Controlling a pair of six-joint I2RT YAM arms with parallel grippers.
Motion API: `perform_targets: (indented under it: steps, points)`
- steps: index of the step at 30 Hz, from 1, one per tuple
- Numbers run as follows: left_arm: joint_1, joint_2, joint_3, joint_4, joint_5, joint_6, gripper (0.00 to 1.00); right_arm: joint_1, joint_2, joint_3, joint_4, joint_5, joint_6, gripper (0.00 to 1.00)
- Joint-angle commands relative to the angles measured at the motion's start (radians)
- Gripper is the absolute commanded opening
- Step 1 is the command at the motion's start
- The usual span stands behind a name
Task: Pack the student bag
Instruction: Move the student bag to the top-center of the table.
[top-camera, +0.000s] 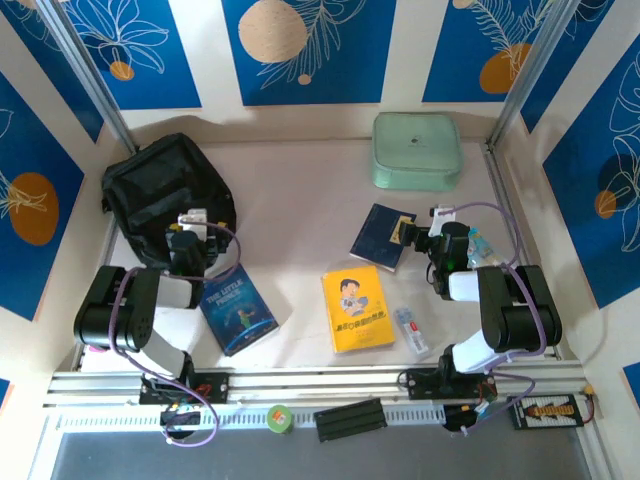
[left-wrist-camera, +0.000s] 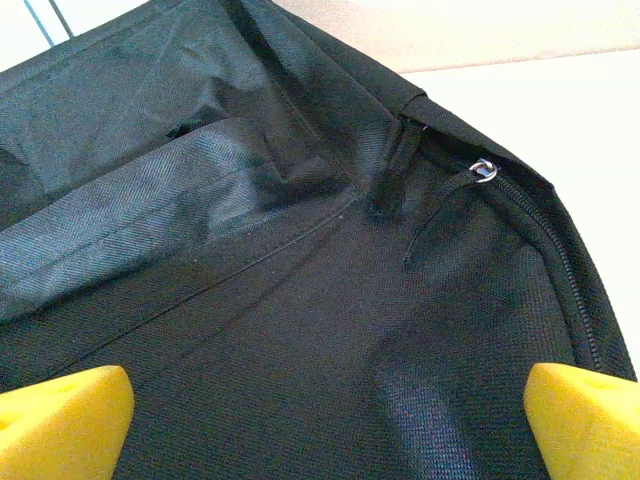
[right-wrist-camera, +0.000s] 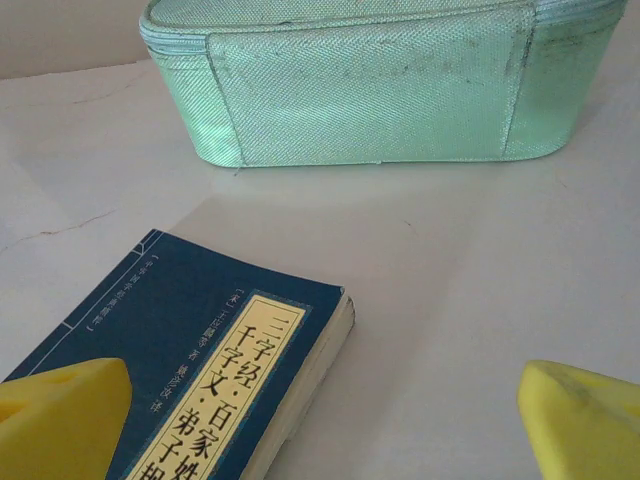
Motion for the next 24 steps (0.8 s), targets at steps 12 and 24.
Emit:
perform_targets:
  steps: [12,24]
  points:
    - [-0.002,0.001,-0.002,-0.004,0.017,-0.002,1.0,-0.009,0.006,0.021,0.005,-0.026,-0.015,0.99]
    - [-0.003,0.001,-0.001,-0.007,0.018,-0.002,1.0,-0.009,0.007,0.022,0.003,-0.027,-0.015,0.99]
